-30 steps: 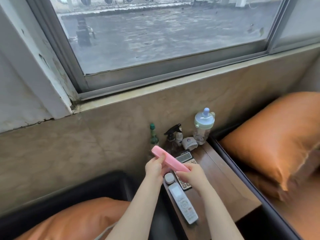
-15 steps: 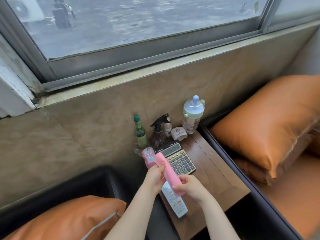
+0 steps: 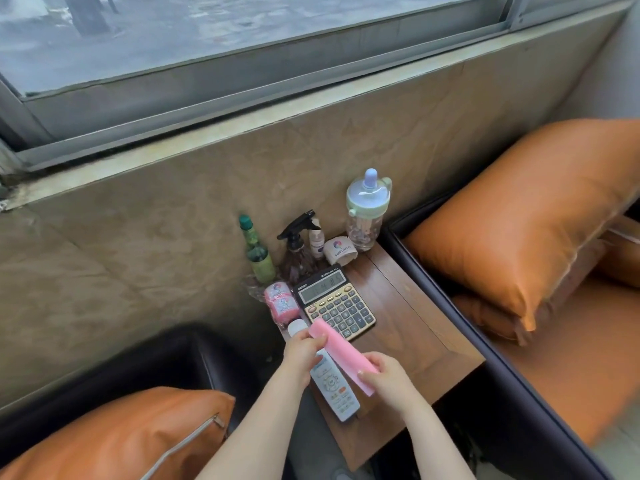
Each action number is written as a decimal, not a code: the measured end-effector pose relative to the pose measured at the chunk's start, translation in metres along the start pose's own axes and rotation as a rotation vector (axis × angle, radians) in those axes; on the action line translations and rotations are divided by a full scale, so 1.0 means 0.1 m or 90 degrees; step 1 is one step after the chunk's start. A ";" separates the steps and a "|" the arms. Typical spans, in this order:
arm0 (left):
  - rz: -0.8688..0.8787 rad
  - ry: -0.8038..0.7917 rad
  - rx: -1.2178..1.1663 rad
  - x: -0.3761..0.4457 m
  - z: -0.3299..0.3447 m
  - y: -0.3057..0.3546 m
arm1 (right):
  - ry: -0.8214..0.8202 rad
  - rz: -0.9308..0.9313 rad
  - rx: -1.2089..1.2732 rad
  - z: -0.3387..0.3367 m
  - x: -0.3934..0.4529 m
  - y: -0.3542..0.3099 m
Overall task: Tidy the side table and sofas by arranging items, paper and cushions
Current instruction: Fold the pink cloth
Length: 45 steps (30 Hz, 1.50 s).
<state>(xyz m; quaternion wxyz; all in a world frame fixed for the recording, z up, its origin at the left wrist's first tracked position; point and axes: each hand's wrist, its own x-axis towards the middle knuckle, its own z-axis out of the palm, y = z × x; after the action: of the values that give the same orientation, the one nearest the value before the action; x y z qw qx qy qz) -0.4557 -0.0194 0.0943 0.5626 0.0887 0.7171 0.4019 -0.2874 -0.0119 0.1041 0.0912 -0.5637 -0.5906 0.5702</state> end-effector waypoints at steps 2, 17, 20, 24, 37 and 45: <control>-0.035 0.078 0.013 0.02 0.07 -0.02 | 0.063 -0.019 0.011 0.00 -0.02 0.07; -0.093 -0.049 -0.174 -0.07 0.40 -0.17 | 0.081 0.072 0.307 0.05 0.10 0.42; -0.093 -0.067 -0.178 -0.06 0.42 -0.21 | 0.086 0.145 0.347 0.01 0.16 0.55; -0.082 -0.070 -0.200 -0.03 0.45 -0.25 | 0.105 0.167 0.365 0.01 0.18 0.62; 0.029 0.178 0.202 0.13 0.41 -0.27 | 0.186 0.205 0.309 0.21 0.22 0.76; 0.107 0.126 0.338 0.08 0.34 -0.39 | 0.214 0.261 0.309 0.26 0.17 0.88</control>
<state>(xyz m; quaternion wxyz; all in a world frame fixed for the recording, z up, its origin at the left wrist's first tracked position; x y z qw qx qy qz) -0.4161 -0.0248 0.0605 0.4119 0.2523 0.8386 0.2519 -0.2630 -0.0385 0.0178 0.2022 -0.7179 -0.2895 0.5999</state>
